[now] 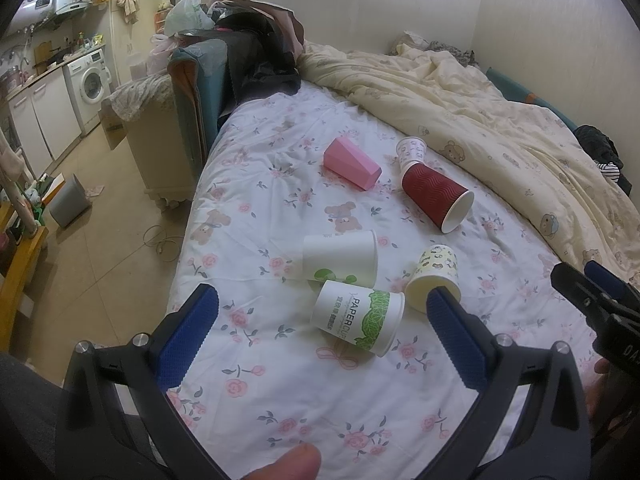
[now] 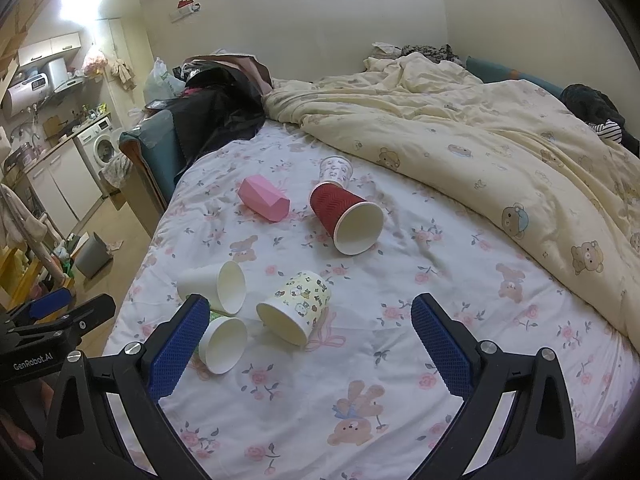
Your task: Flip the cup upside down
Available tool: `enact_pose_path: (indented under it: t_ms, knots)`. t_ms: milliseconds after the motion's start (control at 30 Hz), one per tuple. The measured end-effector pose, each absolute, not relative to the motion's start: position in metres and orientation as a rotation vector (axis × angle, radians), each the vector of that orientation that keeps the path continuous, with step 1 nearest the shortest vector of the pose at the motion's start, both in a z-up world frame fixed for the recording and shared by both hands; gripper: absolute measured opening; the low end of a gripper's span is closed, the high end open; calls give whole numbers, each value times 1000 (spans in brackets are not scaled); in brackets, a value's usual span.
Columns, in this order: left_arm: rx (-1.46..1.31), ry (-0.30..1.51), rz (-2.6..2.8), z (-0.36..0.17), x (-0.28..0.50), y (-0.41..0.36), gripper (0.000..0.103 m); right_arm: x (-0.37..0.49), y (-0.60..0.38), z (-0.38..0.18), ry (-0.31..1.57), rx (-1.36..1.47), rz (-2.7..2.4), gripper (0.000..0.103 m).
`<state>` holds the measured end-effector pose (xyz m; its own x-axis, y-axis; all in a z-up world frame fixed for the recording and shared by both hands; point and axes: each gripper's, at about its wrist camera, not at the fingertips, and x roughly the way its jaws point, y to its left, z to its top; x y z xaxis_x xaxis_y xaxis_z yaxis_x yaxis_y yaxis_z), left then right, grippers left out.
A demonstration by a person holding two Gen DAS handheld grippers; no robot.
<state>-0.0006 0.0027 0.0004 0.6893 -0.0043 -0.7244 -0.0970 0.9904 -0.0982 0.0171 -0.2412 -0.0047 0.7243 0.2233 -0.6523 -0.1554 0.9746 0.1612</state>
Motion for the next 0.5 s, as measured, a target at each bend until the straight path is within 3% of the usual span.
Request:
enact_pose_path:
  t_ms: [500]
  knots:
    - [-132, 807, 54, 1, -3, 8, 103, 15, -241, -2, 719, 91, 206, 103]
